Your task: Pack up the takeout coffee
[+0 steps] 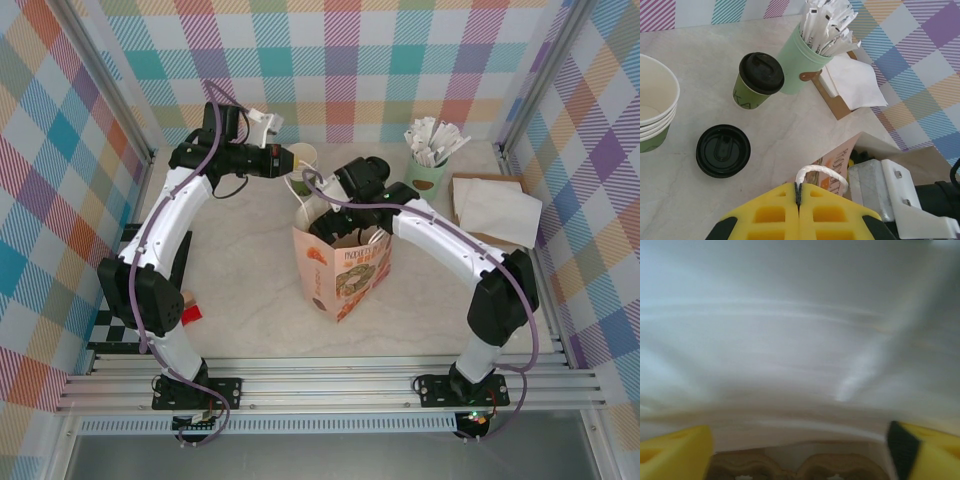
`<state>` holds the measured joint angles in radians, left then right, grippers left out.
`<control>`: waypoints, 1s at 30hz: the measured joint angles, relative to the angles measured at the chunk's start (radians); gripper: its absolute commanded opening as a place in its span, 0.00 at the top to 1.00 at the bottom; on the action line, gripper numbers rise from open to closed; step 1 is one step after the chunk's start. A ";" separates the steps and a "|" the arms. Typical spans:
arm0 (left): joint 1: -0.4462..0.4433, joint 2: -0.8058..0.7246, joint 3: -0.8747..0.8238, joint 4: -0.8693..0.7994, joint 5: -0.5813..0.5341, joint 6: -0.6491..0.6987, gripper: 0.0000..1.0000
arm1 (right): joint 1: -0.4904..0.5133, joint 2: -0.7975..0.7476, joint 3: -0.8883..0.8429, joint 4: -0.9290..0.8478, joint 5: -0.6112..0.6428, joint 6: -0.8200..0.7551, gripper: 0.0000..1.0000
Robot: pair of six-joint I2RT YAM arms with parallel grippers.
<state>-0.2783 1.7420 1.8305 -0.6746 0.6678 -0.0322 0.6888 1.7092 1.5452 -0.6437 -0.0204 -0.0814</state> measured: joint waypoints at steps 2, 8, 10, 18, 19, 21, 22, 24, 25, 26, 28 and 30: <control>0.000 0.000 0.000 -0.002 -0.016 -0.006 1.00 | 0.000 -0.001 0.003 0.038 -0.007 0.013 0.00; 0.000 0.000 0.000 -0.004 -0.108 -0.028 1.00 | 0.000 -0.052 -0.020 0.158 -0.034 0.025 0.00; 0.000 -0.002 0.000 -0.004 -0.140 -0.034 1.00 | 0.000 -0.099 -0.047 0.207 -0.050 0.022 0.00; -0.002 -0.012 -0.016 -0.005 -0.217 -0.061 1.00 | 0.002 -0.195 -0.085 0.463 -0.128 0.023 0.00; -0.002 -0.014 -0.023 -0.004 -0.220 -0.062 1.00 | 0.003 -0.196 -0.099 0.499 -0.127 0.023 0.00; -0.003 -0.023 -0.046 0.000 -0.226 -0.069 1.00 | 0.006 -0.193 -0.133 0.588 -0.108 0.035 0.00; -0.003 -0.028 -0.057 0.000 -0.227 -0.073 1.00 | 0.006 -0.188 -0.143 0.628 -0.093 0.043 0.00; -0.007 -0.038 -0.079 0.001 -0.230 -0.080 1.00 | 0.009 -0.163 -0.152 0.735 -0.047 0.064 0.00; -0.009 -0.040 -0.086 0.001 -0.234 -0.084 1.00 | 0.011 -0.151 -0.152 0.783 -0.026 0.069 0.00; -0.011 -0.043 -0.093 0.004 -0.236 -0.084 1.00 | 0.013 -0.138 -0.152 0.838 0.002 0.072 0.00; -0.016 -0.045 -0.103 0.015 -0.237 -0.086 1.00 | 0.013 -0.120 -0.150 0.925 0.052 0.074 0.00; -0.016 -0.045 -0.108 0.023 -0.237 -0.087 1.00 | 0.013 -0.112 -0.140 0.985 0.089 0.068 0.00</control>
<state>-0.2943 1.6970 1.7229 -0.6518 0.4309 -0.1192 0.7021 1.5970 1.4052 0.3416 0.0689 -0.0135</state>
